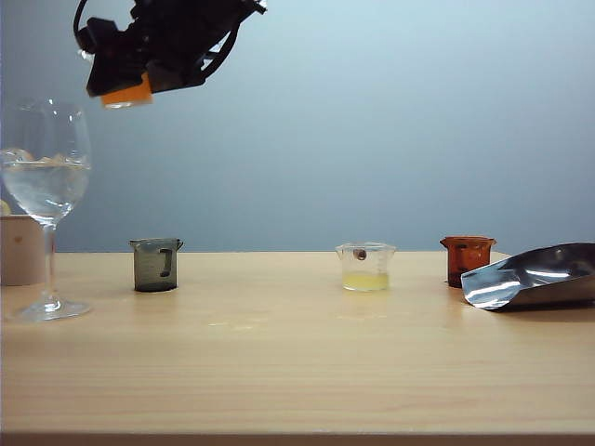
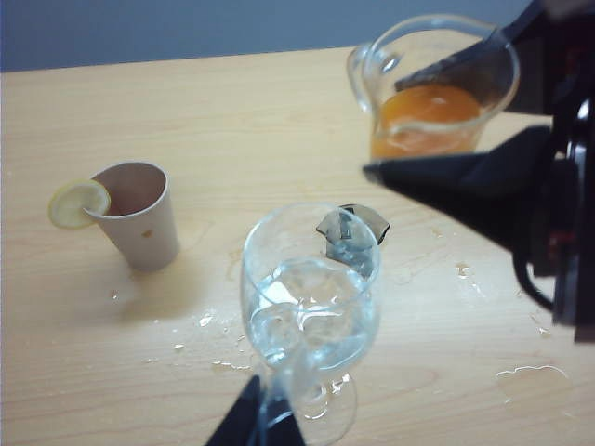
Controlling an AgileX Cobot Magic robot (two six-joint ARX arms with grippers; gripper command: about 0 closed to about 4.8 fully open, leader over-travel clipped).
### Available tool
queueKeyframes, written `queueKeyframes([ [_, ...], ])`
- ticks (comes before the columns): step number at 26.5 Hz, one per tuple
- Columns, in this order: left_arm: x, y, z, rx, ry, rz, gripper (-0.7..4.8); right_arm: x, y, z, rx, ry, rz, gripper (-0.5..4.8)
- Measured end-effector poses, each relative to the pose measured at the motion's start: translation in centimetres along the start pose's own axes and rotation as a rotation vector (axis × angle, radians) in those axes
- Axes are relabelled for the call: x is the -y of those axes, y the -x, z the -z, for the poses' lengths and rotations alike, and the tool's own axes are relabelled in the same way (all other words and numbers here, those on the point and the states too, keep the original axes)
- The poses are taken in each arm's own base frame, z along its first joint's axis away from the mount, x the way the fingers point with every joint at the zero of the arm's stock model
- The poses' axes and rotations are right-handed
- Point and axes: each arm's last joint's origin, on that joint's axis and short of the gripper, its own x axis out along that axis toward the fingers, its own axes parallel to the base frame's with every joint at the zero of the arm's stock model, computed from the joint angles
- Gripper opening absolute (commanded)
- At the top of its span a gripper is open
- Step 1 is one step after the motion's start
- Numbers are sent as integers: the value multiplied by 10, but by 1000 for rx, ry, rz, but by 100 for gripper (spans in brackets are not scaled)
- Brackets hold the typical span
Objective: Pick up the second measuring cup from the left, pour the orange juice inside into the goblet, and finally put the measuring cup back in its original place.
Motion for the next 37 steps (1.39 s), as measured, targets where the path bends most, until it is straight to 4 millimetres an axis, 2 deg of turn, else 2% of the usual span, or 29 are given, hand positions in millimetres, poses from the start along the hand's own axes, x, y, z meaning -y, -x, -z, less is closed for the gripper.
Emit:
queueKeyframes([
  [13,0,0,0,1,1,1,-3,-3,0,6,-73,46,24,210],
  [22,0,0,0,2,1,1,-3,-27,-3,-2,-102,162,66,204],
  [30,0,0,0,1,1,1,-3,-27,-3,-3,-111,263,100,199],
  [37,0,0,0,1,1,1,-3,-27,-4,-11,-50,351,146,200],
])
